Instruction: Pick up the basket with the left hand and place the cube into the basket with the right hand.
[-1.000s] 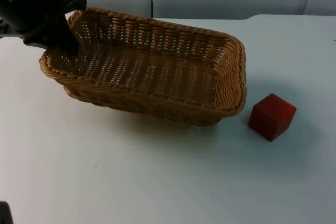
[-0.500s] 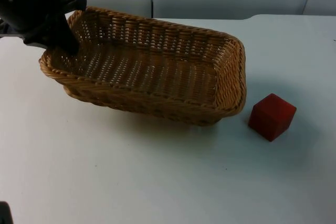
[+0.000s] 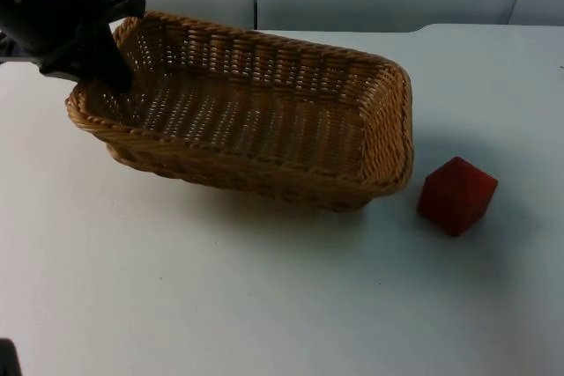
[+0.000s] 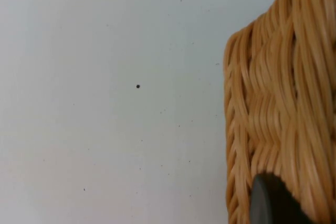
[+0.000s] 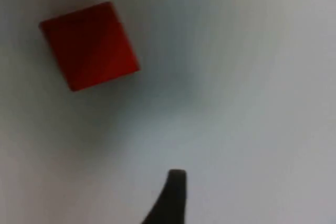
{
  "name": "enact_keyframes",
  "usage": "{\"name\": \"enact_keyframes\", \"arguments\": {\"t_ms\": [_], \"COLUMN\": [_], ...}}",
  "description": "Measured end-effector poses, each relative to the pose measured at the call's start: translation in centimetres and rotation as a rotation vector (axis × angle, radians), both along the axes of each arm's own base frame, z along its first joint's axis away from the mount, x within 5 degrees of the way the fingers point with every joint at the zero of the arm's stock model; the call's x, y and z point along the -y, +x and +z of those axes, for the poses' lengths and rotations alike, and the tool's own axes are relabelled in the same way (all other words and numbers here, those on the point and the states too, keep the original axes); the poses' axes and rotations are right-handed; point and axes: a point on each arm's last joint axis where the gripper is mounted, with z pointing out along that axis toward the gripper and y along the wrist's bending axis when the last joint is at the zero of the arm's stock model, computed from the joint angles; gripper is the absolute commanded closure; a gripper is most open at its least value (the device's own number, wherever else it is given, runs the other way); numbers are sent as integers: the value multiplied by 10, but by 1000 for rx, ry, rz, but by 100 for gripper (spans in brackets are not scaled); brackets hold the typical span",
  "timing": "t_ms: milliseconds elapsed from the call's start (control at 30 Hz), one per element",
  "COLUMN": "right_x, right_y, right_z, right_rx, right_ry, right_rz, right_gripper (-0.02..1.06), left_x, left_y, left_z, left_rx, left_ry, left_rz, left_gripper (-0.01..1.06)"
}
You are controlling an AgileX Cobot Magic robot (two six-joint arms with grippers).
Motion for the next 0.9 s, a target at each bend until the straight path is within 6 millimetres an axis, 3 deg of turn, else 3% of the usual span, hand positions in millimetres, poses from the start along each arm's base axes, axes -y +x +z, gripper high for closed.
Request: {"name": "enact_keyframes", "arguments": {"t_ms": [67, 200, 333, 767, 833, 867, 900], "right_x": [-9, -36, -46, -53, -54, -54, -54], "right_y": [1, 7, 13, 34, 36, 36, 36], "right_z": [-9, -46, -69, -120, -129, -134, -134], "right_rx": [-30, -139, -166, -107, -107, -113, -113], "right_ry": [0, 61, 119, 114, 112, 110, 110], "right_rz": [54, 244, 329, 428, 431, 431, 431], "right_gripper": [6, 0, 0, 1, 10, 24, 45], "left_x": [0, 0, 0, 0, 0, 0, 0], "left_y": [0, 0, 0, 0, 0, 0, 0], "left_z": [0, 0, 0, 0, 0, 0, 0], "left_rx": [0, 0, 0, 0, 0, 0, 0], "left_ry": [0, 0, 0, 0, 0, 0, 0], "left_rz": [0, 0, 0, 0, 0, 0, 0], "left_gripper": [105, 105, 105, 105, 105, 105, 105]}}
